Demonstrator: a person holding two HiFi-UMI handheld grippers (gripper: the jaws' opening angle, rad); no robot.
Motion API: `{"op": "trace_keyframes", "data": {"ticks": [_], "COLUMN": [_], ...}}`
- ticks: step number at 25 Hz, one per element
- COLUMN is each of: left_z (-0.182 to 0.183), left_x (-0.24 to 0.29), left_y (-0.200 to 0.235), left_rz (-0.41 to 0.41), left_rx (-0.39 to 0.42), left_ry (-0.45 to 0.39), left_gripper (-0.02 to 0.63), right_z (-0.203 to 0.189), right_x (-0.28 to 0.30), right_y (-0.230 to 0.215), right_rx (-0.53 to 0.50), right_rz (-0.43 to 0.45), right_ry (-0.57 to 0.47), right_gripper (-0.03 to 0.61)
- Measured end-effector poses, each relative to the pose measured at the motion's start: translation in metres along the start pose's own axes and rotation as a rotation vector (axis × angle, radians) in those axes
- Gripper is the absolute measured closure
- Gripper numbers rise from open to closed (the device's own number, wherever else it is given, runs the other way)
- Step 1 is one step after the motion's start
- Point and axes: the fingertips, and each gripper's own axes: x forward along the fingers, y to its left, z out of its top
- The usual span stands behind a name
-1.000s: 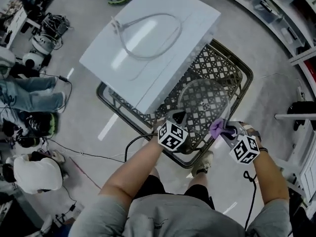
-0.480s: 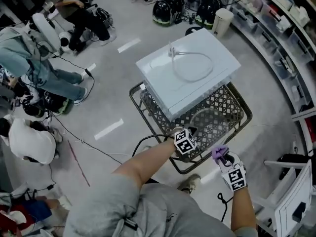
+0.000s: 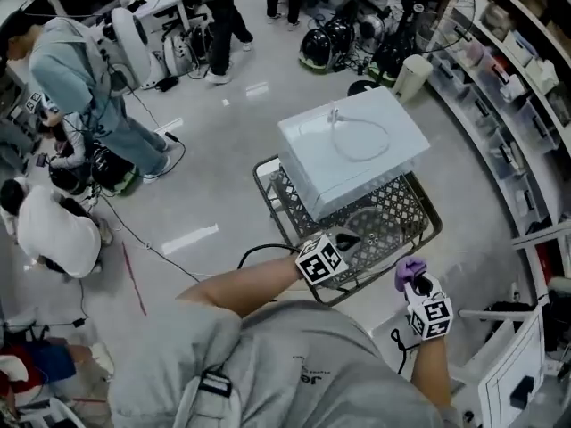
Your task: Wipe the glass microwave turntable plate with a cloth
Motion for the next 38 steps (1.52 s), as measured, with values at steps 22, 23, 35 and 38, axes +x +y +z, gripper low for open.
{"op": "trace_keyframes", "data": {"ticks": [22,23,35,38], "left_z": [0.194,0.194,0.189,0.19], "left_x": [-0.071,-0.072,-0.086,-0.089], "left_y": [-0.037,-0.038,-0.04,-0.039], "left_rz": [-0.102,-0.103,-0.081,-0.078], "left_rx": [-0.104,-0.103,-0.12,-0.118], "left_ry": [-0.394,-0.394,-0.412,-0.416], "left_gripper": [0.614,0.614,0.614,0.614], "right_z": [0.105,0.105,0.111,0.115], "right_x": [-0.127,-0.127,-0.132,-0.131], "right_y": [-0.064,-0.064,-0.06,-0.059], "right_rx": [0.241,0.241,0.224,0.219], "right_rz": [-0.119,-0.122,-0.118,-0.116], "right_ry": [-0.379,-0.379,-0.399,-0.4], "right_gripper": [0.48,0.48,0.48,0.48]}}
